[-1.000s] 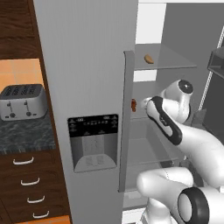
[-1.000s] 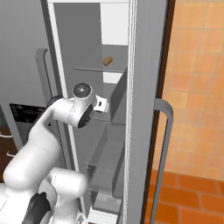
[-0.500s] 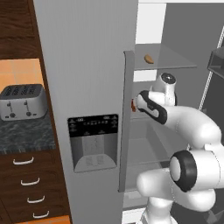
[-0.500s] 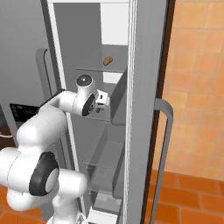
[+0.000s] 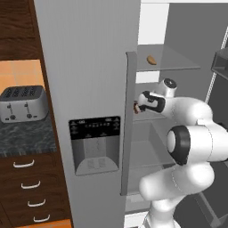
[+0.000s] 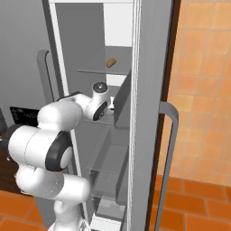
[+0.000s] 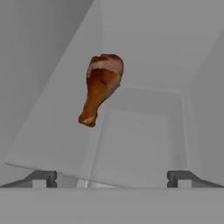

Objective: Place one sweet potato and one chicken drumstick in each tupperware on the nearby counter, to pack two identical lunches.

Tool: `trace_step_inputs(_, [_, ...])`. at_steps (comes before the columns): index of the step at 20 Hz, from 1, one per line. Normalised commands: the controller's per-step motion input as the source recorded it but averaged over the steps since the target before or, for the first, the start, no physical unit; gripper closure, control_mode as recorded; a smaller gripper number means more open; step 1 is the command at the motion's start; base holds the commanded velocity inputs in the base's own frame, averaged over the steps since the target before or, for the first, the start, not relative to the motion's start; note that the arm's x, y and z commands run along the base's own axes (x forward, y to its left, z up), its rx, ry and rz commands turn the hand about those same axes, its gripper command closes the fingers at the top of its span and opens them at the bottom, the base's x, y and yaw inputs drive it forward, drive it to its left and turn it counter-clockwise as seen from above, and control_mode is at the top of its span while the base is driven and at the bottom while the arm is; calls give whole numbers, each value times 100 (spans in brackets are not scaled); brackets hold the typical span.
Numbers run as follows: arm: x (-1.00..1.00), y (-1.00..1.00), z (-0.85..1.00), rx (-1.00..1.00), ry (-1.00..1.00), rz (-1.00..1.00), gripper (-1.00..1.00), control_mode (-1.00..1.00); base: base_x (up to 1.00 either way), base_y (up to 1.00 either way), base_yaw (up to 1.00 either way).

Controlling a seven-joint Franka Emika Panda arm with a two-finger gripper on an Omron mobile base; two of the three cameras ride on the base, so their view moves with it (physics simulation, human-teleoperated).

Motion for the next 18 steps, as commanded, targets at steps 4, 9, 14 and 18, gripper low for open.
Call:
trace_step_inputs(4, [26,21,4,-4,0,5,-100,-100,0,0,0])
trace_step_inputs(9, [33,10,6,2,0,3,-100,-100,0,0,0])
trace_step_inputs(14, [44,4,-50,1,0,0,-100,-100,0,0,0])
trace_step_inputs(18, [32,0,-74,0,0,0,-100,-100,0,0,0])
